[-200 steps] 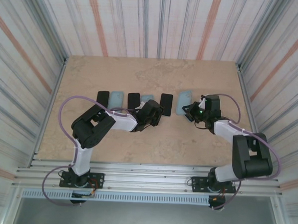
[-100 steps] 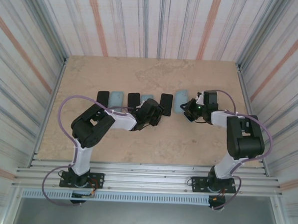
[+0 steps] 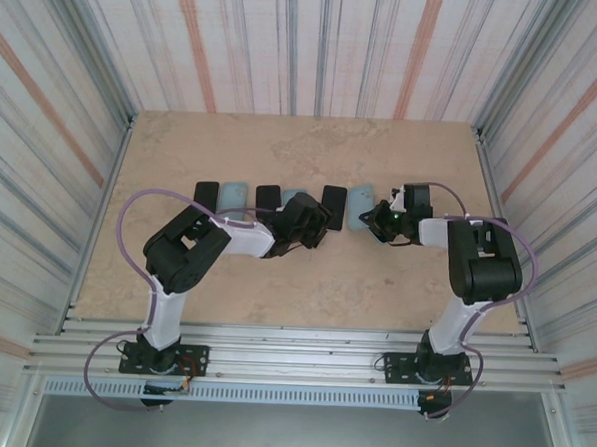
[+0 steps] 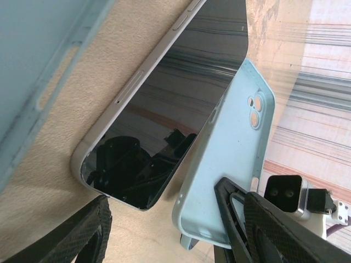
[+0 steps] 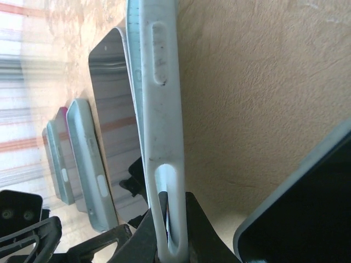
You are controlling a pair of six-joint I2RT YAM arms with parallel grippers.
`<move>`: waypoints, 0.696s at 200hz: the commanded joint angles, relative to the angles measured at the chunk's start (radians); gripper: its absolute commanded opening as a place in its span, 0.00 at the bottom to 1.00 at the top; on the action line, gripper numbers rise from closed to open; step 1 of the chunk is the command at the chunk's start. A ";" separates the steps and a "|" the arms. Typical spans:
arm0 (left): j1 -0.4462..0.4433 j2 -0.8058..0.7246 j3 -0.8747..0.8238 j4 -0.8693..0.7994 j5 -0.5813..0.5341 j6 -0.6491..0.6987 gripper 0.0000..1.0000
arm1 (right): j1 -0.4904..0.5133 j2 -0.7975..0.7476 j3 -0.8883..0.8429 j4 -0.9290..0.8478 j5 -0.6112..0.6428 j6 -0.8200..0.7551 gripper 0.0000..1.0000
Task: Take the phone out of the phone case
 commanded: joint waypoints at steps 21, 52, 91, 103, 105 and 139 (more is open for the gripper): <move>0.027 -0.072 0.034 -0.097 0.029 0.131 0.67 | 0.005 0.022 0.043 -0.037 -0.032 -0.043 0.14; 0.054 -0.126 0.048 -0.209 0.027 0.240 0.67 | 0.007 0.008 0.055 -0.101 -0.020 -0.093 0.24; 0.078 -0.122 0.039 -0.212 0.043 0.273 0.67 | 0.018 0.005 0.084 -0.192 0.003 -0.171 0.27; 0.082 -0.110 0.057 -0.216 0.051 0.291 0.67 | 0.019 -0.001 0.098 -0.229 0.016 -0.201 0.30; 0.081 -0.107 0.059 -0.218 0.053 0.294 0.67 | 0.020 -0.001 0.100 -0.234 0.018 -0.206 0.31; 0.083 -0.057 0.115 -0.236 0.071 0.320 0.66 | 0.025 -0.013 0.133 -0.318 0.056 -0.275 0.35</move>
